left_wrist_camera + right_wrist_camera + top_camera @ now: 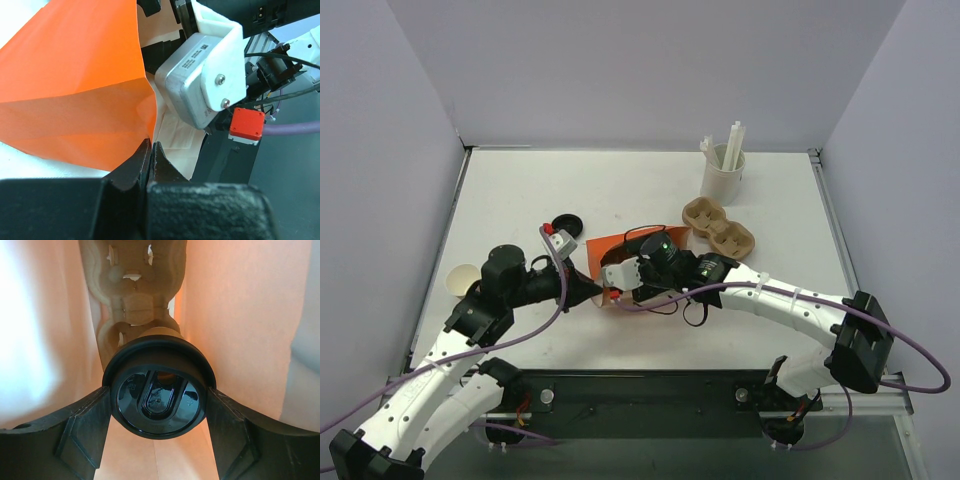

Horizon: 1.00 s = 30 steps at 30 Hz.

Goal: Pack the takeout coffee

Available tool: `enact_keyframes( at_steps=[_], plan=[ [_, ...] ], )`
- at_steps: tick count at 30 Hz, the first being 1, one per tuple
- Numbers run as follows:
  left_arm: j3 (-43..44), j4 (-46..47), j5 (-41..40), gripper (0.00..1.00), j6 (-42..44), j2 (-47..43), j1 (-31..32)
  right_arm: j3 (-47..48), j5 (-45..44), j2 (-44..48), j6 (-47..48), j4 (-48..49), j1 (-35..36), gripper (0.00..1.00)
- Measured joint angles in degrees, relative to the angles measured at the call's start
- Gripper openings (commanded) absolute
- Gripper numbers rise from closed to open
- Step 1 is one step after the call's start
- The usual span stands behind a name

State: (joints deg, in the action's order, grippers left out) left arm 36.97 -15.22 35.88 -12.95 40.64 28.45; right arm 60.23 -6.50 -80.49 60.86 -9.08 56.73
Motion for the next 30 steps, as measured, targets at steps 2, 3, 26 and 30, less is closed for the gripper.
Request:
enact_keyframes(
  at_steps=[2, 3, 26, 30],
  plan=[
    [0.00, 0.00, 0.00, 0.00, -0.02, -0.04, 0.00, -0.42, 0.00, 0.00, 0.15, 0.52, -0.31, 0.37],
    [0.00, 0.00, 0.00, 0.00, -0.04, -0.04, 0.00, -0.66, -0.02, 0.00, 0.17, 0.70, -0.42, 0.38],
    [-1.88, -0.15, -0.42, 0.00, -1.90, -1.79, 0.00, -3.26, -0.11, -2.84, -0.59, 5.77, -0.90, 0.35],
    [-1.88, -0.15, -0.42, 0.00, -1.90, -1.75, 0.00, -3.67, -0.11, -2.84, -0.87, 6.71, -1.18, 0.35]
  ],
)
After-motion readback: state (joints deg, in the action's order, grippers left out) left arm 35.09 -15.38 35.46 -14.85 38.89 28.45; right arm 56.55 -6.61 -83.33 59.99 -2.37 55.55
